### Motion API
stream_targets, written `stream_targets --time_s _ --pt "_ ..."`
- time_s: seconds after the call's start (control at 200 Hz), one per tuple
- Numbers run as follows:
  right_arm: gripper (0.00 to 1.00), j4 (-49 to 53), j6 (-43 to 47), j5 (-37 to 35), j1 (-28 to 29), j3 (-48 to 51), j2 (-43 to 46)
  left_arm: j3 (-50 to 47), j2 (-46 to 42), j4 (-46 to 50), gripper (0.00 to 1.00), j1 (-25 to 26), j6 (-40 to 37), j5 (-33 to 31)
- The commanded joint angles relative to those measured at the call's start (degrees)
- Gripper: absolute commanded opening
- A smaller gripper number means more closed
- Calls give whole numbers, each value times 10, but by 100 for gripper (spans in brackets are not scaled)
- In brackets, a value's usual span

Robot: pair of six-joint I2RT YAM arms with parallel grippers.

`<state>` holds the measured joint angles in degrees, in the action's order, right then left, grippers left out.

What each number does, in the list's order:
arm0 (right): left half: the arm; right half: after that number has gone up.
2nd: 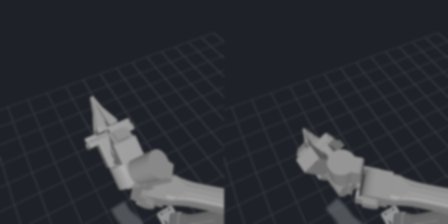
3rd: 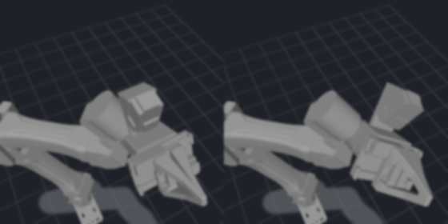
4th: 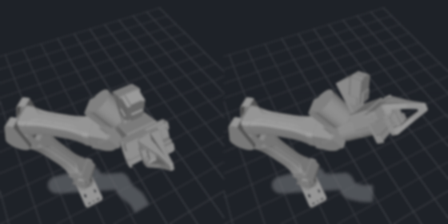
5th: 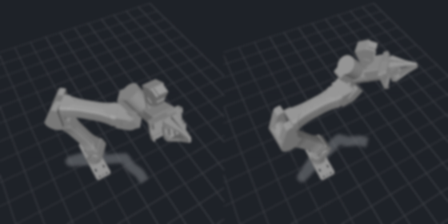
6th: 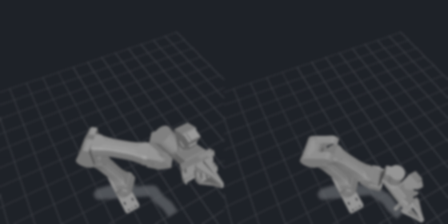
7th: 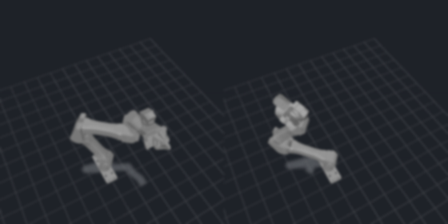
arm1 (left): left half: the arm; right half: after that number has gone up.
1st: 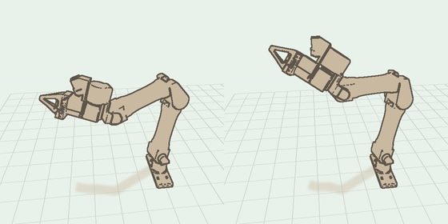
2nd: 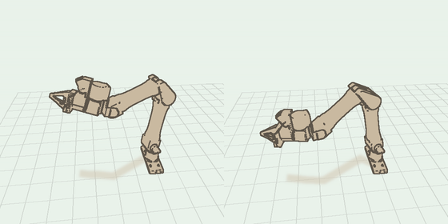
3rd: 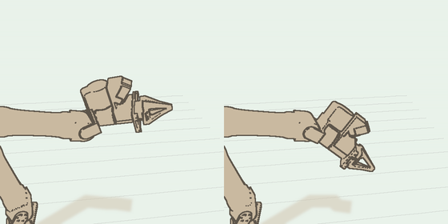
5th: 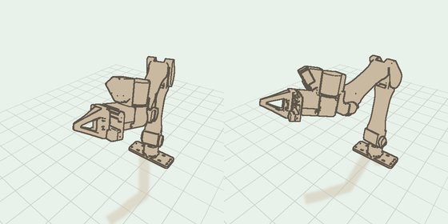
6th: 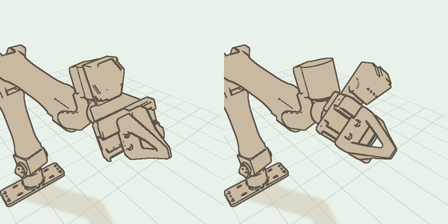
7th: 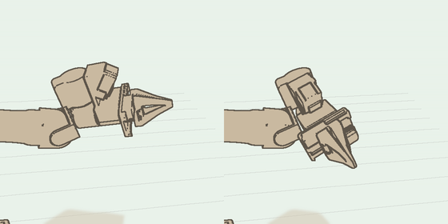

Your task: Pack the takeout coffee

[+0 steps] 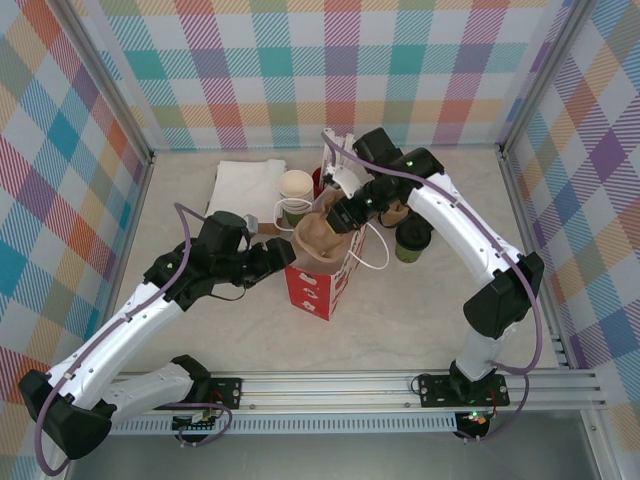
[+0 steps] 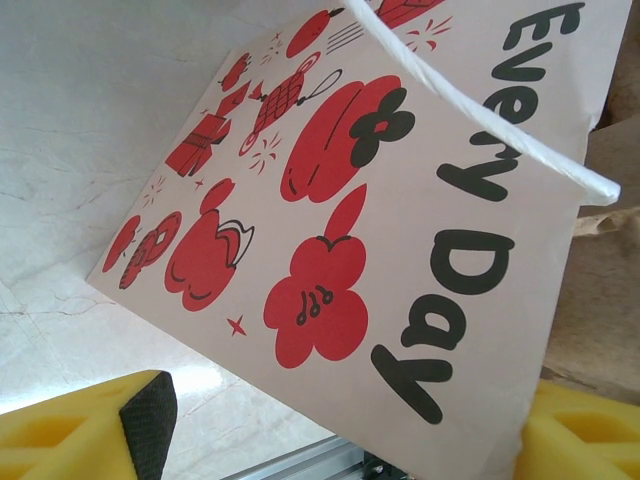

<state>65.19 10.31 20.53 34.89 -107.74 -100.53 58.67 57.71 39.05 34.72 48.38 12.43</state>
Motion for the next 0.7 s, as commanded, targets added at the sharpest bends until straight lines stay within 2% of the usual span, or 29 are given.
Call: stream_targets --time_s 0.0,0.695 --pt "29 25 20 -39 8 -14 -4 5 5 10 76 -6 -10 5" --pt "29 74 49 -146 45 -40 -27 34 24 20 77 -5 -21 9"
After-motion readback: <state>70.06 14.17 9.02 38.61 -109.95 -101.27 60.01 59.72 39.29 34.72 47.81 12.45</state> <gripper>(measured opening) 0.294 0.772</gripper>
